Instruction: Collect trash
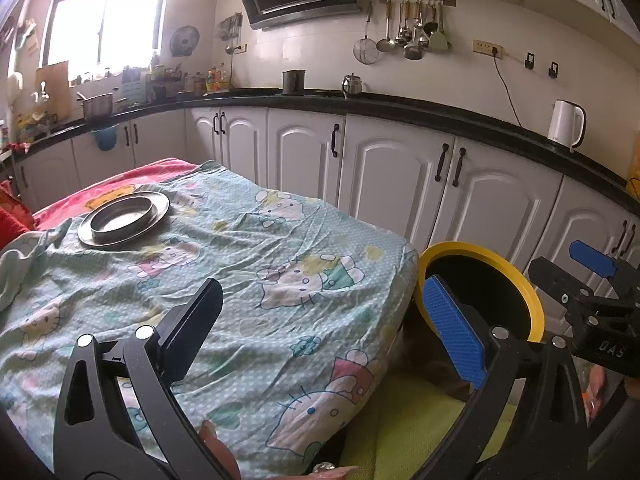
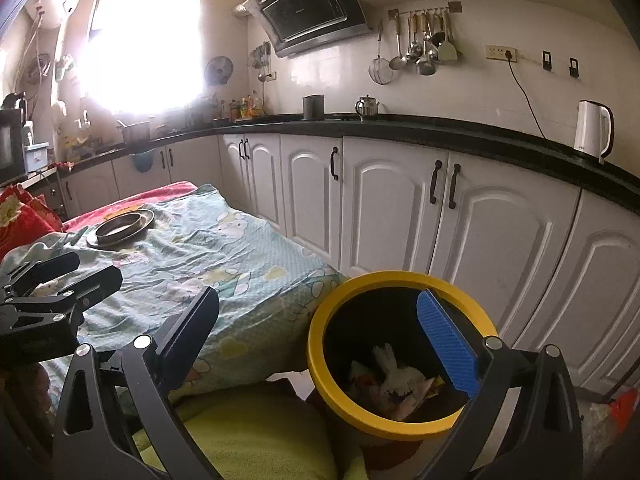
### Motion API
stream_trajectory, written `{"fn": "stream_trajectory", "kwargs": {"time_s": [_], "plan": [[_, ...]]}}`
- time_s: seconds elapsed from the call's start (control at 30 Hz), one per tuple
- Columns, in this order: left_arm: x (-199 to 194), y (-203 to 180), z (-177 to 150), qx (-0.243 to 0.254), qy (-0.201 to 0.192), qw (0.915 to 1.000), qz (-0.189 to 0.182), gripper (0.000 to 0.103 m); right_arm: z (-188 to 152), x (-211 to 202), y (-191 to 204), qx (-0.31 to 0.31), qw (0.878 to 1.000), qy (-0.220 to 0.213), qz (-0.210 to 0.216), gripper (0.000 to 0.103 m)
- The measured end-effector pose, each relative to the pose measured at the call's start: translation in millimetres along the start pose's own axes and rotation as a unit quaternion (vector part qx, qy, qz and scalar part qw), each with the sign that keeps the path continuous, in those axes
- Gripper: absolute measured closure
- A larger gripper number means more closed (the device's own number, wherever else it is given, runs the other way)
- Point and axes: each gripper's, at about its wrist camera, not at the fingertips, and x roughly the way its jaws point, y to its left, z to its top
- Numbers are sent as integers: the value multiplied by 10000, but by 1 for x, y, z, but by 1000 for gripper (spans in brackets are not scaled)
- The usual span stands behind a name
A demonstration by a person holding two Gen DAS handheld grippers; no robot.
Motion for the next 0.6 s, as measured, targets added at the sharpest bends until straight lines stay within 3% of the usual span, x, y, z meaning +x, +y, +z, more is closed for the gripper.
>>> {"fn": "stream_trajectory", "kwargs": {"time_s": [0.6], "plan": [[0,1,-1,-11,7,10000,21,11,-1,3,-1,4,10000,43,-19,6]]}}
